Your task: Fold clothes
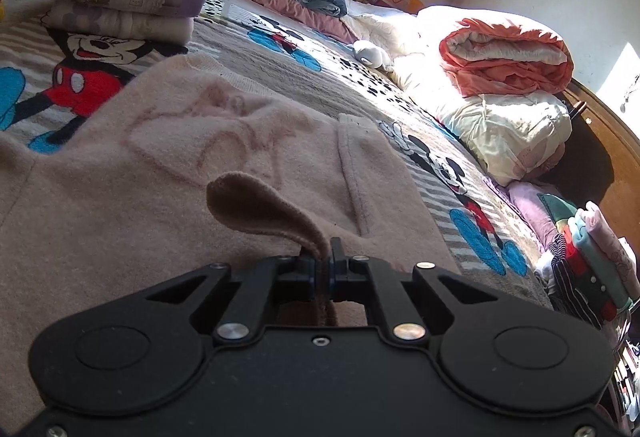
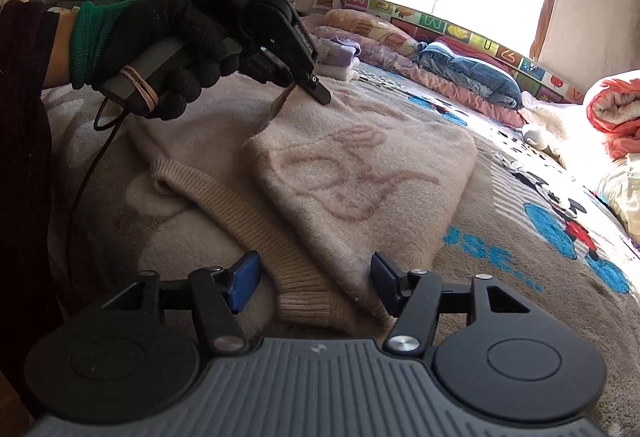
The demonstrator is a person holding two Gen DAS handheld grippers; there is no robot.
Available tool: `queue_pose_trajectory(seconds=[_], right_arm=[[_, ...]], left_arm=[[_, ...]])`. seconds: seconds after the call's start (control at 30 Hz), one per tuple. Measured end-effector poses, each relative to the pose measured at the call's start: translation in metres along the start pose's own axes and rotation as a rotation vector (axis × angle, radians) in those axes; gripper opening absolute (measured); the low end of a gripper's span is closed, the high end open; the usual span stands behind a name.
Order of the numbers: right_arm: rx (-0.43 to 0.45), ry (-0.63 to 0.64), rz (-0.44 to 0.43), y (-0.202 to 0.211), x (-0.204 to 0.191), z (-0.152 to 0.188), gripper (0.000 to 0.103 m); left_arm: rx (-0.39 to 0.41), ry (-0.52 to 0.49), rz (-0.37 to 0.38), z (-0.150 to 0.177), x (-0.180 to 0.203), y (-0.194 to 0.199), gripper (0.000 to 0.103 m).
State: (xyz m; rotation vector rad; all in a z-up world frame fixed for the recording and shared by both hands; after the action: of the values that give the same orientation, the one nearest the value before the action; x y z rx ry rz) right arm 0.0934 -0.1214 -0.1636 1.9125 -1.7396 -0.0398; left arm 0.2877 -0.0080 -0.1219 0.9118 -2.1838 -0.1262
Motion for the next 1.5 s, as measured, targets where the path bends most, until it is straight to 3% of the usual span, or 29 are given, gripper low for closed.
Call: queue_pose_trajectory(seconds=[0.03, 0.13, 0.27, 0.43, 0.57, 0.77, 0.83, 1.03, 1.1, 1.23, 1.43, 1.5], right_arm=[[0.031, 0.001, 0.002, 0.005, 0.0, -0.004, 0.06], [-0.008, 0.008, -0.001, 0.0, -0.002, 0.001, 0.057], [0.067, -0.012, 0.029, 0.01, 0.006, -0.009, 0.057], [-0.058, -0.006, -0.027, -0.006, 0.0, 0.013, 0.065], [-0.079, -0.004, -0.028, -0.004, 0.001, 0.009, 0.064], [0.029, -0.06, -0.011, 0.005, 0.008, -0.009, 0.064], [0.075, -0.074, 0.016, 0.005, 0.014, -0.017, 0.066], [0.007, -0.046, 0.017, -0.008, 0.015, -0.007, 0.065], [0.012, 0.04, 0.052, -0.002, 0.012, -0.005, 0.061], [0.002, 0.138, 0.096, 0.003, 0.009, 0.002, 0.03], [-0.038, 0.045, 0.131, 0.006, 0.028, 0.009, 0.016], [-0.046, 0.026, 0.136, 0.008, 0.033, 0.011, 0.016]], left_arm=[[0.009, -0.011, 0.006, -0.002, 0.003, 0.002, 0.003], [0.025, -0.021, 0.024, -0.005, 0.009, 0.007, 0.003], [-0.004, -0.025, -0.001, 0.0, 0.004, 0.0, 0.003], [-0.051, -0.017, -0.031, 0.01, -0.004, -0.008, 0.003], [-0.062, -0.033, -0.031, 0.011, -0.004, -0.007, 0.003], [-0.057, -0.015, 0.025, 0.009, 0.004, -0.004, 0.003], [-0.08, -0.024, 0.005, 0.013, 0.003, -0.008, 0.003], [-0.086, 0.008, -0.001, 0.017, -0.003, -0.011, 0.003], [-0.08, 0.016, 0.016, 0.014, -0.002, -0.01, 0.003], [-0.072, 0.033, 0.04, 0.013, 0.002, -0.01, 0.003], [-0.052, 0.034, 0.092, 0.008, 0.015, -0.006, 0.003], [-0.062, 0.021, 0.063, 0.01, 0.013, -0.007, 0.003]])
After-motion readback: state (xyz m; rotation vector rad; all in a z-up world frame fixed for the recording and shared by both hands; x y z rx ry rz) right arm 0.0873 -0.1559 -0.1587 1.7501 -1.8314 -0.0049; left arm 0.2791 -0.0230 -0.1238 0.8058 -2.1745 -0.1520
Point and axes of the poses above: each gripper's, at about its wrist camera, not at the fingertips, and y roughly against the way its jaws point, x to its right, z to its underside, the point moved 9 cm from there along -y, roughly the way its jaws point, and after that the axes turned 14 degrees about z, right-handed, at the moved point
